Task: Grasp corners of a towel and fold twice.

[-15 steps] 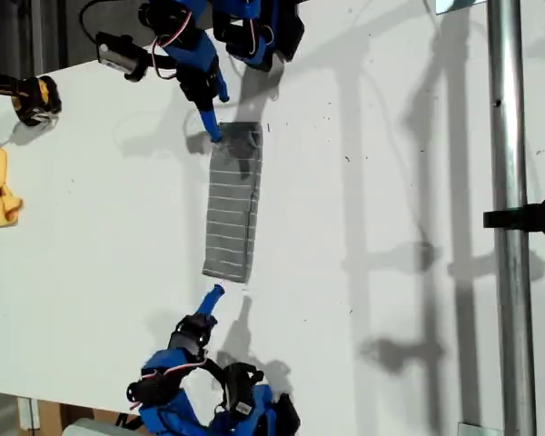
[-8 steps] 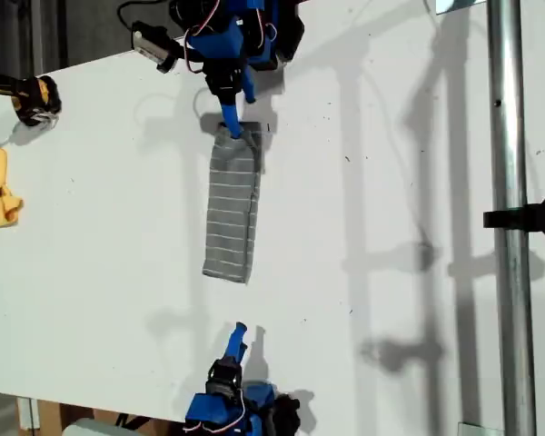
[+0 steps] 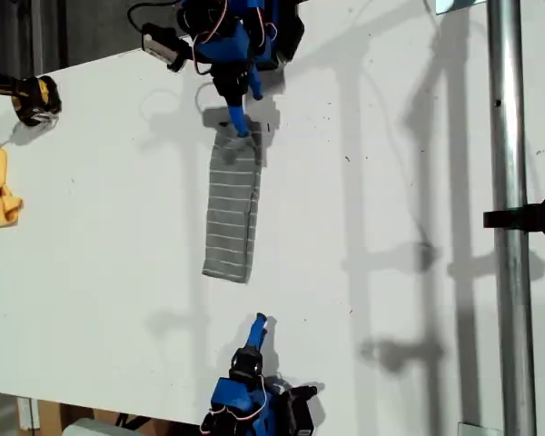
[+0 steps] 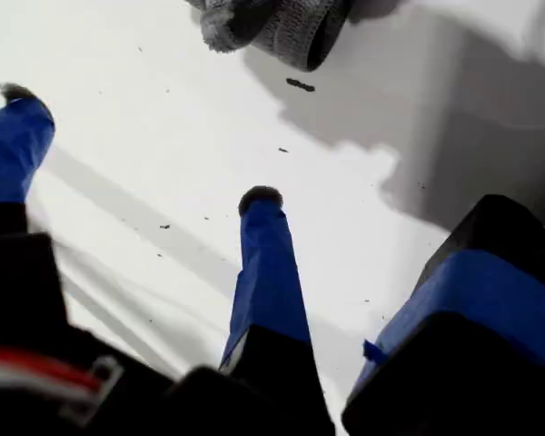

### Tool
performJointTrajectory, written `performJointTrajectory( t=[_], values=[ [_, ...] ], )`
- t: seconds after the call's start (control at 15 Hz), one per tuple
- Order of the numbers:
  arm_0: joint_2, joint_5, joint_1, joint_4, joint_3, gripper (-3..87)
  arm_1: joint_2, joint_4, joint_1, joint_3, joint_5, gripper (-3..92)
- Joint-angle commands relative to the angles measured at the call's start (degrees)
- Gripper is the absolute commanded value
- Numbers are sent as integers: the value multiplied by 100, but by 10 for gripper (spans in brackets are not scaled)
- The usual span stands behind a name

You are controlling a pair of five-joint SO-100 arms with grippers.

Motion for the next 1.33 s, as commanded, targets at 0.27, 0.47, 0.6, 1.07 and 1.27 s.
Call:
performJointTrajectory(
  t=[0.27,0.47,0.6,1.07,1.27],
  values=[
    [44,-105,53,-88,53,227,-1371,-290,1538,-352,-1187,415],
    [44,-114,53,-62,62,228,-2092,-1090,2232,-229,-1951,421],
    [44,-123,44,-62,62,229,-2637,-1617,2435,-237,-2329,427],
    [44,-123,-44,-26,79,231,-6003,-3050,2268,-1222,-2830,431],
    [44,-132,-44,-26,79,231,-6864,-3067,2092,-2013,-2856,421]
  ],
)
